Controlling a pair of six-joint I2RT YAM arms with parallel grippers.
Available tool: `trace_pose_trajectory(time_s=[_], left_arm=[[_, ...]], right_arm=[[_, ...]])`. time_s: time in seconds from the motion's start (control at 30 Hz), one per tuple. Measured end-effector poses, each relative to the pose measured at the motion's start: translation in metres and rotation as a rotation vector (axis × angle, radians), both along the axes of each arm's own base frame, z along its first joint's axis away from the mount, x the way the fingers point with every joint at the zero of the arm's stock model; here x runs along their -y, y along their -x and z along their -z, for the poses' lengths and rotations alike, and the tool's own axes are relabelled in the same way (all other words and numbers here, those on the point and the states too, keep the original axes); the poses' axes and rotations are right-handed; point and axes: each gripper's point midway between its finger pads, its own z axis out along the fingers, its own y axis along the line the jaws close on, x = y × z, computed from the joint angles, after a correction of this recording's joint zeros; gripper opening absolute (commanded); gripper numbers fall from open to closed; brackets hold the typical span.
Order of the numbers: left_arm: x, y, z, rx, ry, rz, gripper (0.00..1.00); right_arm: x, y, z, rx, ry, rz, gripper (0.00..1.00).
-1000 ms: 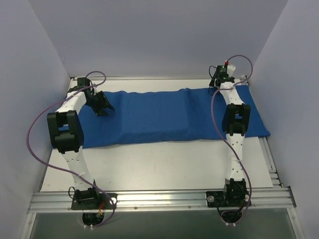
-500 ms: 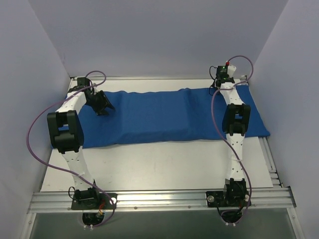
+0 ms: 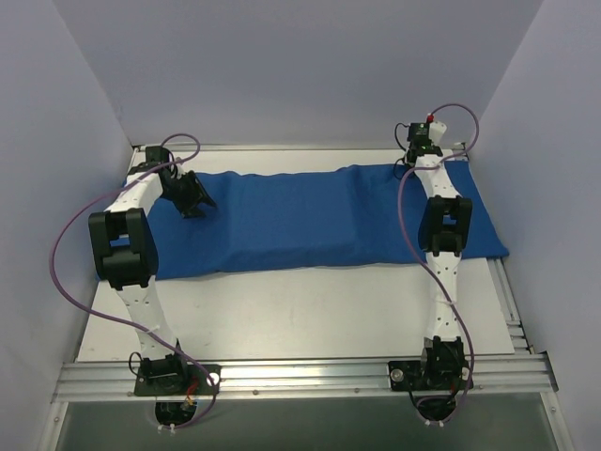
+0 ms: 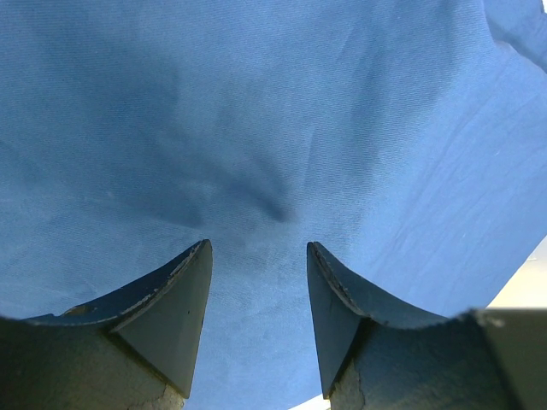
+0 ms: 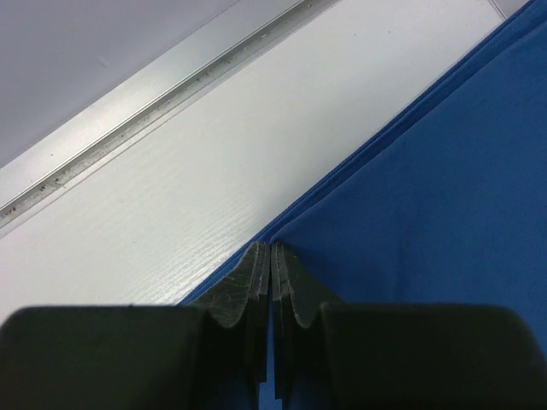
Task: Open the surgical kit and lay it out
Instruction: Open the surgical kit at the center of the board.
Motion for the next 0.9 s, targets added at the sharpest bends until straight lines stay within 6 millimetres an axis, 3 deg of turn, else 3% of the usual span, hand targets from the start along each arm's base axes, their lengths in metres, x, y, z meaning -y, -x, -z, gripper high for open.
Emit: trace_pose_trajectory(time_s=[0.3,0.5,0.7,0.8,0.9], left_arm=[[-0.005,0.008,-0.010,-0.012,-0.030,-0.016,0.57],[-0.015,0.015,-0.035,0.007,-0.083,-0.072,0.58],[-0.019,0.024,-0.061,0.008,-0.085,-0.139,0.61],[-0.017,0.029,-0.070,0.010,-0.063,-0.167,0.61],[-0.014,0.045,-0.075,0.000,-0.039,-0.187,0.61]], right_arm=[[-0.003,0.008,-0.008,-0.018,-0.027,0.009,0.00],[-0.011,0.042,-0.061,-0.031,-0.098,0.019,0.00],[-0.033,0.116,-0.135,-0.040,-0.206,-0.009,0.00],[-0.044,0.178,-0.146,-0.098,-0.263,-0.008,0.00],[-0.053,0.248,-0.142,-0.184,-0.312,0.005,0.00]])
